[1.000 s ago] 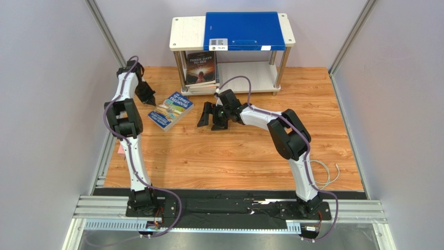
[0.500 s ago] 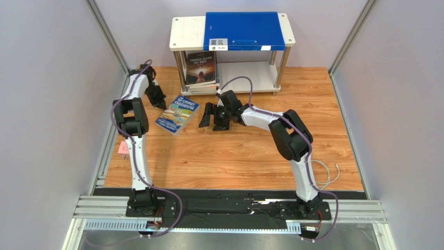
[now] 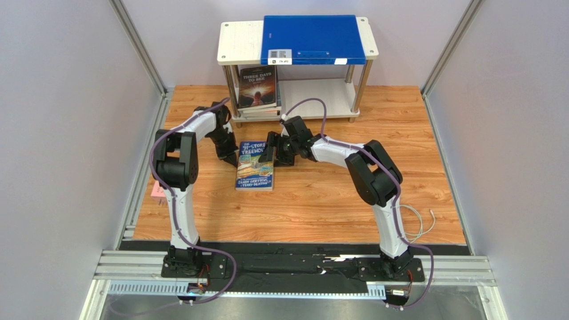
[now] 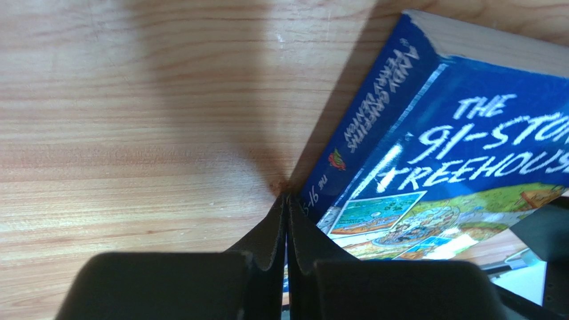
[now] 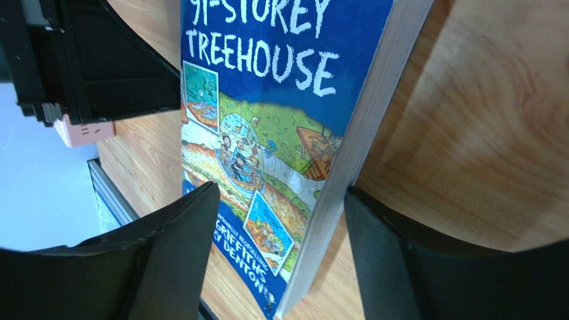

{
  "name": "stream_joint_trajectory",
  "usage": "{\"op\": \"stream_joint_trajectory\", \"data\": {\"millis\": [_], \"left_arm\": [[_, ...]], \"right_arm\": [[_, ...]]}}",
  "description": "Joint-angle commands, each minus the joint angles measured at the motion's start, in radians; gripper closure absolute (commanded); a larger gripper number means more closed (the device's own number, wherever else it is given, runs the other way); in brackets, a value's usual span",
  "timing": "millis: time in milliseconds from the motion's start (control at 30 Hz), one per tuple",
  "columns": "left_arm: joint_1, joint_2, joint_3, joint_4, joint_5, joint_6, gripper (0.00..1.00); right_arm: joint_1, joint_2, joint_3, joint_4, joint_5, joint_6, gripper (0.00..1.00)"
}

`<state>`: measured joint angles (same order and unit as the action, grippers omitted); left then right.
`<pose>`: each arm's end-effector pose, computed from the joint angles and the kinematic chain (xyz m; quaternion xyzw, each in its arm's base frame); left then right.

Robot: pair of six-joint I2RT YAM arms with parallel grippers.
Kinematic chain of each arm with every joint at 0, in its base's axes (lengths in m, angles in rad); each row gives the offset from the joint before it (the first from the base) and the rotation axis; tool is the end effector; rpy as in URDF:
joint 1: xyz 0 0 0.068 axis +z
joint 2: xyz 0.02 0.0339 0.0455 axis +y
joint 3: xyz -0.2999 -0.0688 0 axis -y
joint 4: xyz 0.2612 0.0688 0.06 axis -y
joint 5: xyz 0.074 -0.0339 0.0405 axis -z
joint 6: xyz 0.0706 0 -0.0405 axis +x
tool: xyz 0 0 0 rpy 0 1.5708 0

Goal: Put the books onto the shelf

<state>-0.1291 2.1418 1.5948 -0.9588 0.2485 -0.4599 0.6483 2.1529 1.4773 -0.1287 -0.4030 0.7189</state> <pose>0.4397 -0.0746 0.1391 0.1593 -0.9789 0.1279 0.0051 0.3999 0.3376 0.1474 -0.0427 0.9108 0.3753 0.1668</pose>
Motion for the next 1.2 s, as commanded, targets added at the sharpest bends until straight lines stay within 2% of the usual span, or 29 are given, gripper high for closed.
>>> {"op": "stream_joint_trajectory", "data": {"millis": [0,167,333,900,1000,1033,1067,1133,1167], "left_arm": [[-0.032,-0.046,-0.009,0.072,0.037,-0.036,1.0],[-0.044,-0.028,0.004,0.08,0.032,-0.043,1.0],[-0.052,-0.026,0.007,0.086,0.041,-0.048,1.0],[-0.07,-0.076,-0.022,0.103,0.074,-0.048,1.0],[-0.079,-0.079,-0.022,0.106,0.09,-0.045,1.0],[-0.083,-0.077,-0.024,0.107,0.095,-0.04,1.0],[-0.087,-0.077,-0.03,0.107,0.098,-0.037,1.0],[-0.09,-0.085,-0.044,0.114,0.1,-0.025,1.0],[-0.09,-0.091,-0.05,0.115,0.095,-0.022,1.0]], "right_arm": [[0.033,-0.111,-0.074,0.119,-0.037,0.04,0.3],[0.034,-0.188,-0.123,0.185,-0.077,0.057,0.36],[0.036,-0.254,-0.156,0.224,-0.065,0.054,0.38],[0.048,-0.119,-0.112,0.146,-0.054,0.066,0.42],[0.048,-0.114,-0.138,0.192,-0.042,0.08,0.62],[0.048,-0.114,-0.144,0.198,-0.019,0.089,0.79],[0.047,-0.114,-0.153,0.208,-0.011,0.091,0.85],[0.048,-0.116,-0.175,0.212,0.019,0.094,0.94],[0.048,-0.117,-0.179,0.213,0.024,0.09,0.96]]}}
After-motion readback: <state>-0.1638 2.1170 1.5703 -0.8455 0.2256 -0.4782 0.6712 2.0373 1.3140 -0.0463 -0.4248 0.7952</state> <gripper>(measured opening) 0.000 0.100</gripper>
